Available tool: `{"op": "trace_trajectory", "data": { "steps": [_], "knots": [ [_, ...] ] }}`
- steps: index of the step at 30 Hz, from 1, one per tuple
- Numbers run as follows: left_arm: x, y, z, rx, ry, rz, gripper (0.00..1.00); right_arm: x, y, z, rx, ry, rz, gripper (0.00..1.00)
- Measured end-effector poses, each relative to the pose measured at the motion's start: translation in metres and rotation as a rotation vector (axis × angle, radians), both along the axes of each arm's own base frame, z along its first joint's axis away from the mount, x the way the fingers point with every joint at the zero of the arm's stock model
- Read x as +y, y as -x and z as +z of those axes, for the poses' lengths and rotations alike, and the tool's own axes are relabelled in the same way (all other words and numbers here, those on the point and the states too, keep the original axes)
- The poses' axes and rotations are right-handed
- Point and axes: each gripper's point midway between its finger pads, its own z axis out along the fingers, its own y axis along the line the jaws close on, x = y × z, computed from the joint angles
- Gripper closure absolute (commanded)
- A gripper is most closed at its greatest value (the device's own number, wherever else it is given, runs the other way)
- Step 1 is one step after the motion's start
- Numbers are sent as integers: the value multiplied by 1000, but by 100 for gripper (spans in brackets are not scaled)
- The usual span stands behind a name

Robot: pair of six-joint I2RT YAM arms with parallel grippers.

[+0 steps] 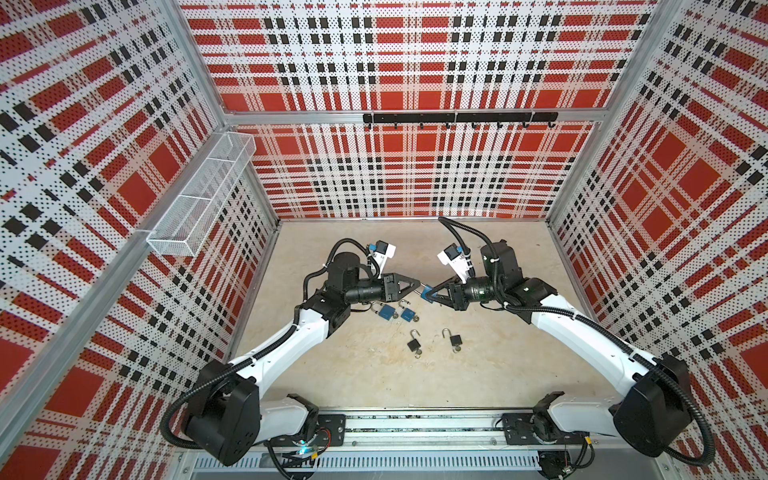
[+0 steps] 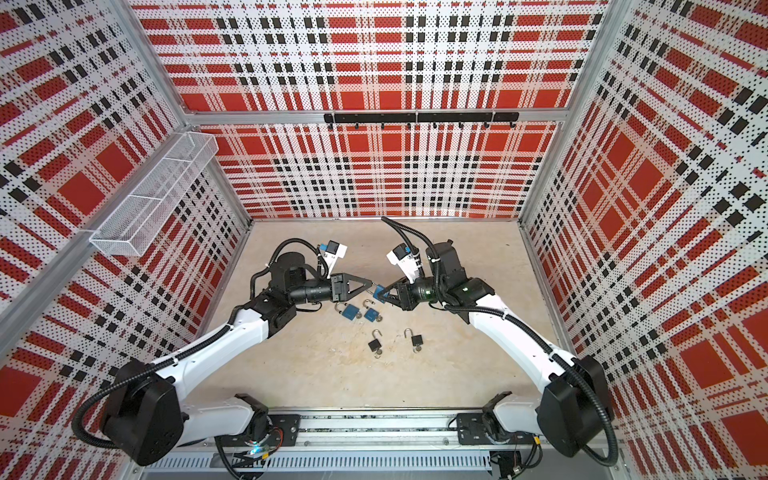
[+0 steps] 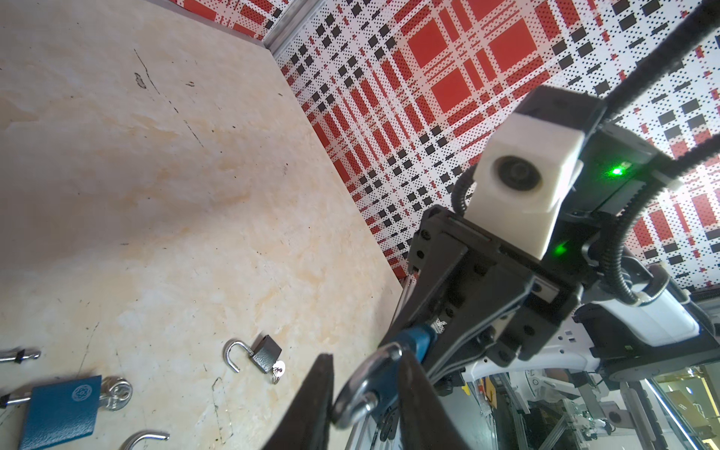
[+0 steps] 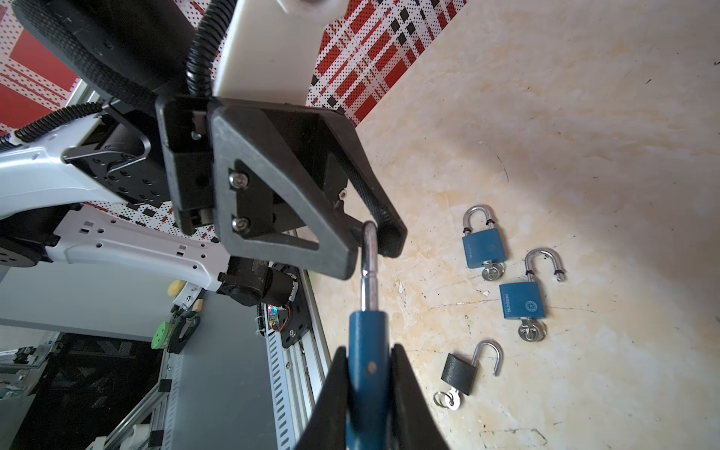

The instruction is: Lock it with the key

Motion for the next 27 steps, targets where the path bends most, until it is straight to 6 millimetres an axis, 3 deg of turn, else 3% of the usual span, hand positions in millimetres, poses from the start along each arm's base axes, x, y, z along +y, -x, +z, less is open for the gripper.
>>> {"op": "trace_trajectory", "data": {
  "steps": [11,21,27],
  "knots": [
    [0,1,4,-1,19,-1,80,1,1,3,13,-18,4,100],
    [0,1,12,-12,50,-10,100,2,0,11,20,-54,15,100],
    [0,0,15,-31,62,-9,100,3,1,15,54,-81,14,100]
  ]
}}
